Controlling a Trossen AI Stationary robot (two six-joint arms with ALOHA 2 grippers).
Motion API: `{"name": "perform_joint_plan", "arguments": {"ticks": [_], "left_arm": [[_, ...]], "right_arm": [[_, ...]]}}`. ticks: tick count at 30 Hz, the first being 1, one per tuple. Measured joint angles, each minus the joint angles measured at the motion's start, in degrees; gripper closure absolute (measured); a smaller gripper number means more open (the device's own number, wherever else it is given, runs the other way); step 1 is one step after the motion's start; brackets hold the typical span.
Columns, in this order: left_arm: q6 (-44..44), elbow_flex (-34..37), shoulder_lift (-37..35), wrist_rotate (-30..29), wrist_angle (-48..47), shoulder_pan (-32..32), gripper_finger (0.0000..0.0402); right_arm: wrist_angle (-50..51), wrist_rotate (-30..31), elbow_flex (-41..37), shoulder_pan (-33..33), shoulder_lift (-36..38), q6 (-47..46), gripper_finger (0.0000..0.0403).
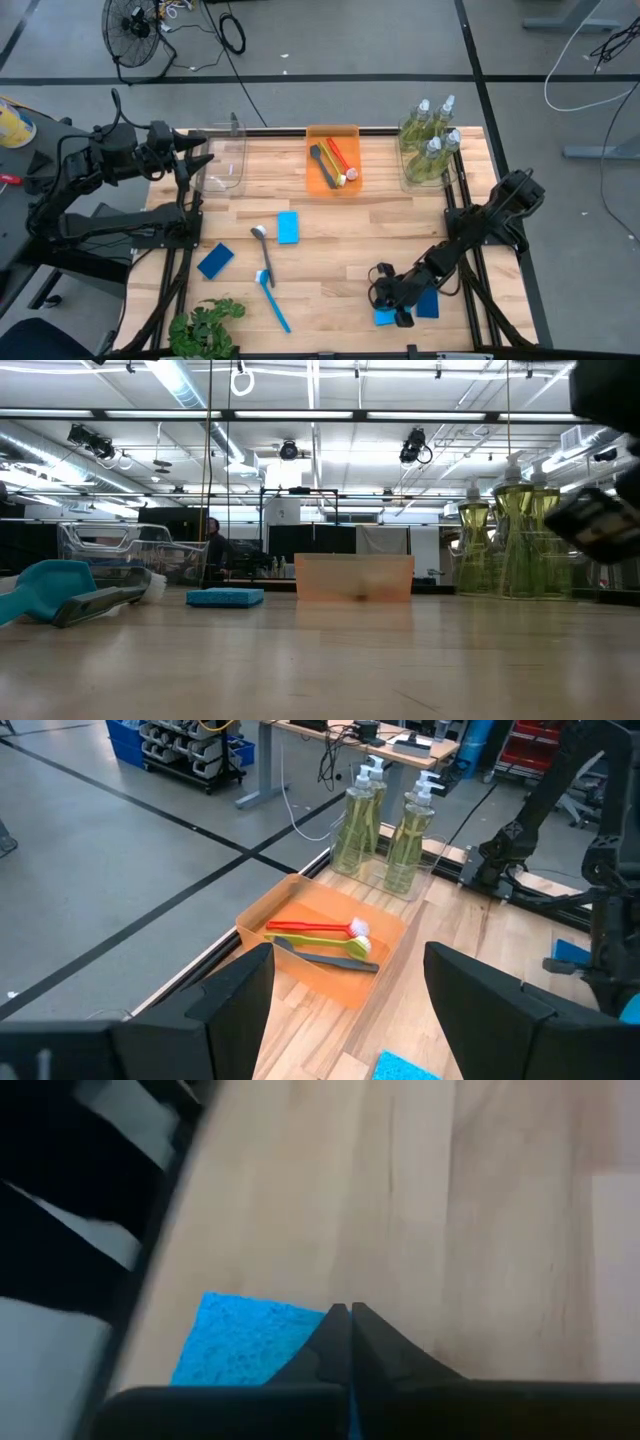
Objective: Pick & Place Kitchen Sink Supplies
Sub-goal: Put the blue sponge into the left transparent bin
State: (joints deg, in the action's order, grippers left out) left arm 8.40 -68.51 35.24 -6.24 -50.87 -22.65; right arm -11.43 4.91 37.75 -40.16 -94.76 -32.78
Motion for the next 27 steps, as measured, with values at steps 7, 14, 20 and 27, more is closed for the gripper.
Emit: {"name": "perform_joint_plan", "arguments": {"ticks": [7,14,20,27], "left_arm": [[1.43,0.0,0.0,0.04,0.32,0.0,0.0138],[1.48,0.0,0.0,0.04,0.62,0.01,0.0138],[1.42,0.0,0.0,0.04,0.59,0.0,0.0138],[1.38,0.02,0.13,0.04,1.89,0.0,0.0138]], "right_arm": [[2.14,0.56,0.0,3.16,8.45,-3.02,0.0402],[5.82,5.12,0.06,9.05,16.28,-3.57,0.0403],[8.37,9.43,0.07,15.54,20.5,-4.26,0.0403],[8.42,14.51,0.09,25.13,21.36,-1.71,0.0403]]}}
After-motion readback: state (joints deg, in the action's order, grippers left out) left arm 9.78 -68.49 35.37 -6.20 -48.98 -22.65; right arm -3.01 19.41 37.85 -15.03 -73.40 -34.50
